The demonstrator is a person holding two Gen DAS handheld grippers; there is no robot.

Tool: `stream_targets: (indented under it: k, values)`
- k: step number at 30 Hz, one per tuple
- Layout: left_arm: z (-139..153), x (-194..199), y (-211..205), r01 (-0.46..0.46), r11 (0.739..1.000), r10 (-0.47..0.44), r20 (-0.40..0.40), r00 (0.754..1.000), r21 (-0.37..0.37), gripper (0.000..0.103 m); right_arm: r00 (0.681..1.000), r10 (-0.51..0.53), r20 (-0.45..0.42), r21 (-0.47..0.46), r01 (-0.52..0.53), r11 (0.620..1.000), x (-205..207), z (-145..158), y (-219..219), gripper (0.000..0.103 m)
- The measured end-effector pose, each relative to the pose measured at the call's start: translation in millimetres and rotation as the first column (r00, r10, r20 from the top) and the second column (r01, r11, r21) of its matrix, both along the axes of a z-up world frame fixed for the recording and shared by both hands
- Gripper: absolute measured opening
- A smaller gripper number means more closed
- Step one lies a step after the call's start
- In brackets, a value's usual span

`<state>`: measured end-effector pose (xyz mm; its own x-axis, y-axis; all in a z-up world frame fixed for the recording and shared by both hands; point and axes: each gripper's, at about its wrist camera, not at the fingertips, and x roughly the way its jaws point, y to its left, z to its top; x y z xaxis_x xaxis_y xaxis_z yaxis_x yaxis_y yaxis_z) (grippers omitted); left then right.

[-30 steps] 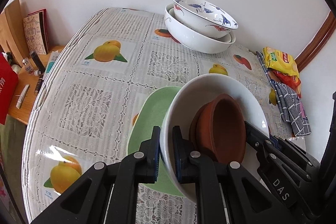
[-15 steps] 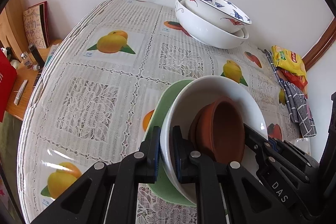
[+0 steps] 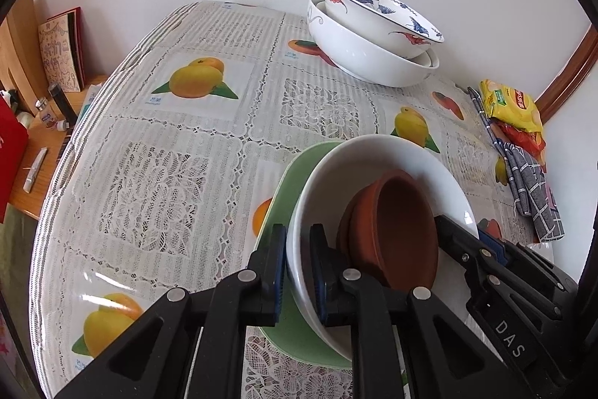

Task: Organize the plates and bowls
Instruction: 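Lower the white bowl with both grippers onto the light green plate, then open both grippers and pull them back from the white bowl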

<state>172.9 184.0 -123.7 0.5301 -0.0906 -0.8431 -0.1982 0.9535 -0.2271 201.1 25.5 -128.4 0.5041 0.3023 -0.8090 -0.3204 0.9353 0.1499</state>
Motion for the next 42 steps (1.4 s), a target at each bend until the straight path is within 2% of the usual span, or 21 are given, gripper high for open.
stream_targets:
  k: [14, 18, 20, 23, 25, 26, 32, 37, 39, 42]
  values:
    - [24, -22, -7, -0.013, 0.998, 0.011, 0.03, 1.0, 0.063, 0.03, 1.0, 0.002, 0.02, 0.021, -0.002, 1.0, -22, 14, -13, 0.022]
    - [35, -36, -13, -0.012, 0.998, 0.009, 0.045, 0.999, 0.069, 0.038, 1.0, 0.006, 0.027, 0.029, -0.007, 1.0, -38, 23, -25, 0.034]
    - [45, -48, -20, -0.013, 0.997, 0.007, 0.074, 0.997, 0.082, 0.042, 0.999, -0.008, 0.046, 0.027, 0.007, 1.0, -49, 29, -35, 0.037]
    - [62, -63, -37, 0.004, 0.993, -0.019, 0.121, 0.992, 0.12, 0.055, 0.997, -0.038, 0.065, 0.021, 0.036, 0.999, -63, 40, -54, 0.045]
    - [73, -72, -51, 0.023, 0.99, -0.043, 0.146, 0.988, 0.14, 0.057, 0.995, -0.066, 0.08, 0.025, 0.064, 0.998, -72, 49, -69, 0.052]
    - [79, -77, -58, 0.032, 0.988, -0.055, 0.158, 0.986, 0.148, 0.062, 0.992, -0.084, 0.089, 0.023, 0.082, 0.996, -78, 54, -78, 0.056]
    - [108, -106, -106, 0.067, 0.98, -0.112, 0.244, 0.963, 0.185, 0.073, 0.972, -0.176, 0.156, -0.016, 0.181, 0.983, -116, 82, -127, 0.06]
    - [126, -130, -137, 0.049, 0.976, -0.116, 0.319, 0.941, 0.21, 0.081, 0.953, -0.235, 0.191, -0.02, 0.243, 0.97, -144, 102, -166, 0.063]
    - [131, -138, -145, 0.036, 0.979, -0.103, 0.333, 0.937, 0.202, 0.083, 0.941, -0.263, 0.214, -0.006, 0.27, 0.963, -155, 110, -180, 0.075]
    - [137, -150, -159, 0.029, 0.975, -0.108, 0.352, 0.93, 0.221, 0.087, 0.932, -0.264, 0.248, -0.005, 0.274, 0.962, -172, 121, -191, 0.086]
